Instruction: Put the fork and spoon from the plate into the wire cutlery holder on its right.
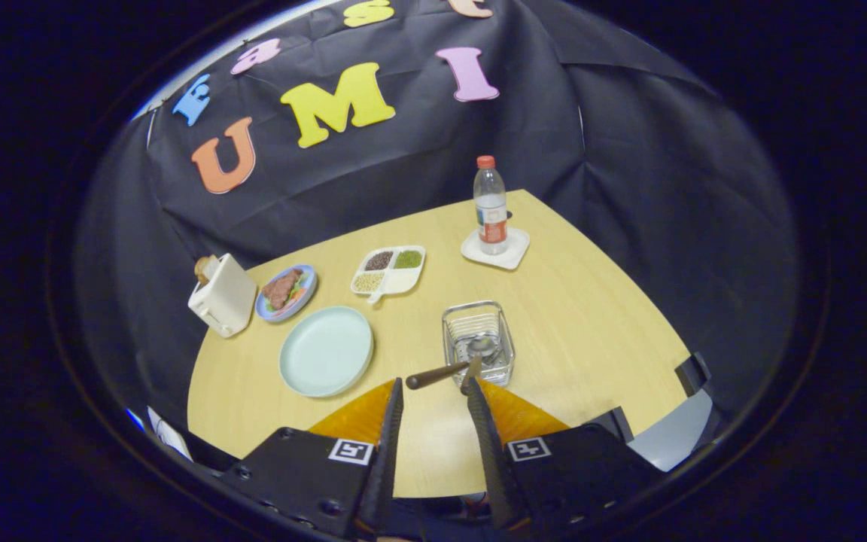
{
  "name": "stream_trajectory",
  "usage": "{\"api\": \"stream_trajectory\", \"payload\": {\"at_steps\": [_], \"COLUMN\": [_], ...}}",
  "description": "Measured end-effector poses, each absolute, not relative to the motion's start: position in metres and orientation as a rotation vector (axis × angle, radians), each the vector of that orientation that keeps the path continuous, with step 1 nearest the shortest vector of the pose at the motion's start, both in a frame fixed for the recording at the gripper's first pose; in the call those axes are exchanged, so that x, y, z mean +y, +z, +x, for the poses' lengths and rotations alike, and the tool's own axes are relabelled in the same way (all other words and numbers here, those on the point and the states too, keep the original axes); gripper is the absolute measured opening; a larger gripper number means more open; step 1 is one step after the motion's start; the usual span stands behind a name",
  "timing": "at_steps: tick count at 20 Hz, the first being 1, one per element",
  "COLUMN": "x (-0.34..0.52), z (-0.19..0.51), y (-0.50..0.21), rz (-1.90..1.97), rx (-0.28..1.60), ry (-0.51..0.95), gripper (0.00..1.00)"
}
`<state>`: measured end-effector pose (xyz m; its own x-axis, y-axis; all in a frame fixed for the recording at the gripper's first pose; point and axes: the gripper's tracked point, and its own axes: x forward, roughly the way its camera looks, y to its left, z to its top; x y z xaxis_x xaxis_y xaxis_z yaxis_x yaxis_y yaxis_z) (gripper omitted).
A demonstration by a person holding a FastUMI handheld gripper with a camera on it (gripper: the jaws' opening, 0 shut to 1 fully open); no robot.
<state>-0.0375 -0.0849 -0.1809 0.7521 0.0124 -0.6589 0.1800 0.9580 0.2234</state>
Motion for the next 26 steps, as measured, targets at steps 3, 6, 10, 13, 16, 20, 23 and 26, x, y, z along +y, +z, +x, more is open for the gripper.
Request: {"api": "stream_trajectory", "payload": {"at_steps": [3,6,10,13,16,20,23,26], "x": [-0.084,-0.079,-0.06,-0.051,-0.041,-0.025,-0.017,-0.006], "z": [-0.041,-0.041,-0.044,-0.045,-0.045,-0.05,-0.056,-0.058], "y": [-0.161,-0.136,-0.109,-0.097,-0.086,-0.07,-0.068,-0.084], "rz": [0.197,0.116,0.08,0.069,0.019,-0.061,-0.106,-0.076], "rx": [0.628,0.504,0.368,0.309,0.227,0.09,0.015,0.033], "ry": [-0.107,-0.121,-0.105,-0.1,-0.096,-0.095,-0.115,-0.096], "gripper": [0.63,0.8,0.92,0.95,0.95,0.96,0.96,0.96]}}
